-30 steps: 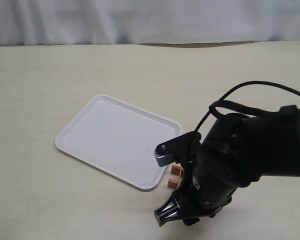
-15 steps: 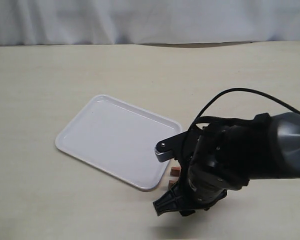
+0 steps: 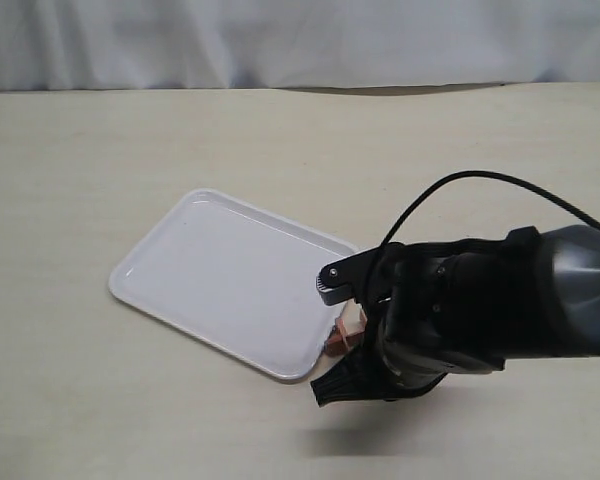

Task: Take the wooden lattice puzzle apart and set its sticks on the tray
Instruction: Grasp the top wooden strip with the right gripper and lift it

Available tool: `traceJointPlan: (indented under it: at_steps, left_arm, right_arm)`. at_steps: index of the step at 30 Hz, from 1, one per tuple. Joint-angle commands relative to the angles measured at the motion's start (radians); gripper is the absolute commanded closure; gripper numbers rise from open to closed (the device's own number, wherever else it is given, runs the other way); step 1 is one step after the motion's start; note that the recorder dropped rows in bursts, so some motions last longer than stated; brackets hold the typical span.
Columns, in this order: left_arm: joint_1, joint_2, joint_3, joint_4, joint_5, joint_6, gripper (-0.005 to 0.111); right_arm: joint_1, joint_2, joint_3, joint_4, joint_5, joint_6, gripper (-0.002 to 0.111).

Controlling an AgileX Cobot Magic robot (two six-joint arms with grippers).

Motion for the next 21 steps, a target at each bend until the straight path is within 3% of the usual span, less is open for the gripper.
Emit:
traceJointPlan:
  at_steps: [1, 21]
  left_arm:
    - [-0.008, -0.001, 0.002, -0.004, -0.003, -0.003, 0.107]
    - [-0.008, -0.001, 0.002, -0.002, -0.006, -0.003, 0.107]
  right_arm:
    - [-0.001, 0.001, 0.002, -0.067, 0.015, 0.077, 0.104]
    - [-0.001, -0.159, -0.003, -0.127, 0.11, -0.026, 0.104]
